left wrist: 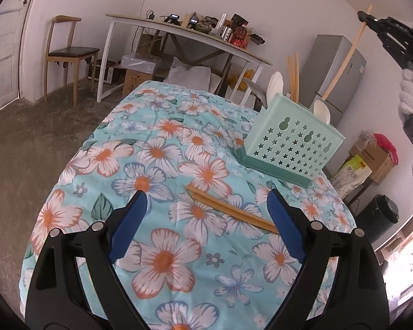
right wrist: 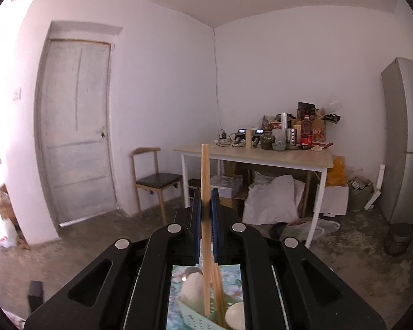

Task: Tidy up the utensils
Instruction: 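Lower the chopstick into the holder and open the right tool, then move both tools back to the chopsticks on the cover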

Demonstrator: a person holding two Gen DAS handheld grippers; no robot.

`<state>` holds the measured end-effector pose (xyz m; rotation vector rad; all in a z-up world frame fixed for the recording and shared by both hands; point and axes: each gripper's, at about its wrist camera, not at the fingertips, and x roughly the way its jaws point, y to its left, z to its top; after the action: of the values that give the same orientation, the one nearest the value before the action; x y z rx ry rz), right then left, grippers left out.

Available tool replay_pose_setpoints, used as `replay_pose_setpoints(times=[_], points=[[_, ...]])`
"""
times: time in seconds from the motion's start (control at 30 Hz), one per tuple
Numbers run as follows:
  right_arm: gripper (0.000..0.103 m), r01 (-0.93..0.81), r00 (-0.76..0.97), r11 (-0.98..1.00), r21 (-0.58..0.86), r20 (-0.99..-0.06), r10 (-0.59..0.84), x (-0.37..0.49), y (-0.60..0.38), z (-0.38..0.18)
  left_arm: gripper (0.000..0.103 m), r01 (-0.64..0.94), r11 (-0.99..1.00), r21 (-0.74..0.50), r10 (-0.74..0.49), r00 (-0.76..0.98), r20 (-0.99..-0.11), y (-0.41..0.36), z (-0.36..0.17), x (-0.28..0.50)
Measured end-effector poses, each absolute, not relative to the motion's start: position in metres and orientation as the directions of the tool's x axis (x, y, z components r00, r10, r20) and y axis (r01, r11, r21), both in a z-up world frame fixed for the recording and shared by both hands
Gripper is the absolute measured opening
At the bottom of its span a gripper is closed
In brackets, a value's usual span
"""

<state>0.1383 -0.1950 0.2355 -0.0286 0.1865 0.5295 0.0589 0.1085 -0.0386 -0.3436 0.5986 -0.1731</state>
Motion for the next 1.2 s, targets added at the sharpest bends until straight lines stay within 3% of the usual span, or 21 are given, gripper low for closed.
replay_pose_setpoints(times=[0.47,0.6,0.67,0.7,1.0,1.2], points=[[0.007,-0.45,0.836,0.89,-0.068,-0.381,0.394,0.188,-0.168,0.182,0.085,0.051,0.92,-0.389,-0.264,0.815,-0.516,0.112,-0.042,0.058],[0.012,-0.442,0.835,0.895,-0.06,-0.391,0.386,0.184,-0.171,0.18,0.085,0.052,0.92,-0.389,-0.264,0.815,-0.516,0.113,-0.042,0.057],[0.027,-0.437,0.839,0.898,-0.051,-0.383,0.387,0.181,-0.173,0.182,0.085,0.054,0.92,-0.389,-0.266,0.815,-0.514,0.112,-0.042,0.056],[0.028,-0.434,0.843,0.9,-0.045,-0.373,0.388,0.178,-0.175,0.184,0.085,0.054,0.919,-0.39,-0.266,0.815,-0.514,0.112,-0.042,0.056],[0.03,-0.469,0.836,0.882,0.037,-0.303,0.457,0.125,-0.197,0.195,0.085,0.066,0.924,-0.376,-0.267,0.816,-0.514,0.107,-0.036,0.053],[0.03,-0.544,0.726,0.825,0.155,-0.406,0.555,0.098,-0.188,0.153,0.085,0.068,0.927,-0.368,-0.262,0.821,-0.508,0.104,-0.032,0.05]])
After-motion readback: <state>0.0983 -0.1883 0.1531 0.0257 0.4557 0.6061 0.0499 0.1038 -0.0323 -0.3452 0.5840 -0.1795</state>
